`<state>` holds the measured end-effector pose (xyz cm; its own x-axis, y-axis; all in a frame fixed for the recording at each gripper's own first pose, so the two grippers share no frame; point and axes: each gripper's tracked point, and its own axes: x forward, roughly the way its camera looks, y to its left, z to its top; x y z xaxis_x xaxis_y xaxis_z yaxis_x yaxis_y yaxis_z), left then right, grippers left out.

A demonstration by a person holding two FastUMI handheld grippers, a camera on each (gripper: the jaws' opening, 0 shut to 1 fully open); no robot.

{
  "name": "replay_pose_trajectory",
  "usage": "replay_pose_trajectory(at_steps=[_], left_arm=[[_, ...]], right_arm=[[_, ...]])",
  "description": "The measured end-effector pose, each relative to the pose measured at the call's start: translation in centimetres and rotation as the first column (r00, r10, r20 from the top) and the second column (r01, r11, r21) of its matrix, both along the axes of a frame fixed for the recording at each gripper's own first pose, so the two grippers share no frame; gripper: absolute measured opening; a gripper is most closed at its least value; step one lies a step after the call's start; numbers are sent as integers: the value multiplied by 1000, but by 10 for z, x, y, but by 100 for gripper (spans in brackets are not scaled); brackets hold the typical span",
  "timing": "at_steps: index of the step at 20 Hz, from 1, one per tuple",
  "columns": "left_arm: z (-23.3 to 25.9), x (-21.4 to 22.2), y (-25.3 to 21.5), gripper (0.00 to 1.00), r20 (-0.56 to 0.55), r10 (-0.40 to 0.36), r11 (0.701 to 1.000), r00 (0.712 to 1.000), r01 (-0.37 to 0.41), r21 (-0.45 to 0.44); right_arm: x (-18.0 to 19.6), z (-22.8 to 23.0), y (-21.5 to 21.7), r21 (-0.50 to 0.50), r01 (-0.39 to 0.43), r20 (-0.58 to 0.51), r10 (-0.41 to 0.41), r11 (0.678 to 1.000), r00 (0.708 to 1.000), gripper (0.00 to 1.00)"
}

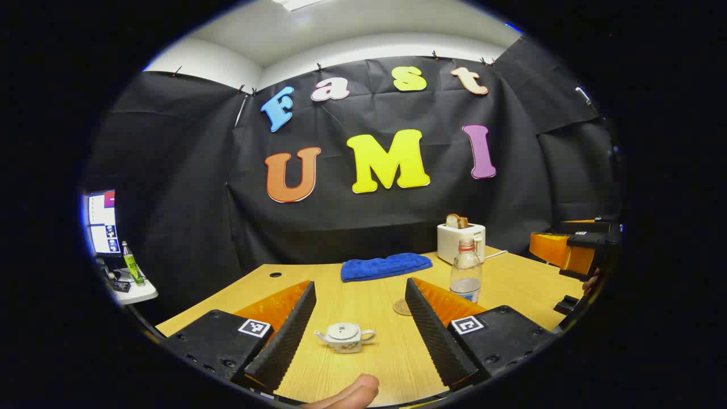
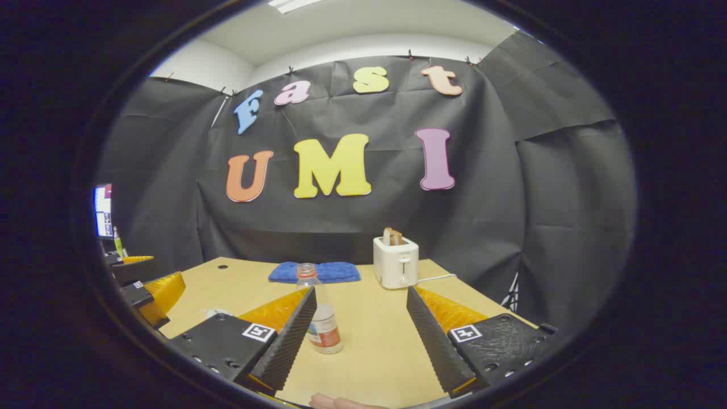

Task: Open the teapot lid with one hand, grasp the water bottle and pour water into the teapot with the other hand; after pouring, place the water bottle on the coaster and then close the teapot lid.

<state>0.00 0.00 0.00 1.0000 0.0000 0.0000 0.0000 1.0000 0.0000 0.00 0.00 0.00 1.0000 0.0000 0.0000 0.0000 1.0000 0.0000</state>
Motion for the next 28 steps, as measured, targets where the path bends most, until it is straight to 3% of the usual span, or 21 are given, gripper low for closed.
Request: replay_pose_trajectory(at_steps=[1,3,14,28], left_arm=[[-5,2,3,95,-19,-1,1000,1000,1,-9],[-10,4,8,99,-40,13,1000,999,-14,-22],[-9,4,20,99,-38,52,998,998,-52,-17],[-20,18,44,99,-80,74,993,994,-81,-87]], right_arm=[[1,-3,4,-23,-8,-3,8,1000,1000,96],[2,-4,-1,-52,5,-7,-6,999,1000,95],[2,-8,-3,-54,-11,-9,11,998,1000,96],[18,-30,16,-74,-63,-46,59,995,997,98]])
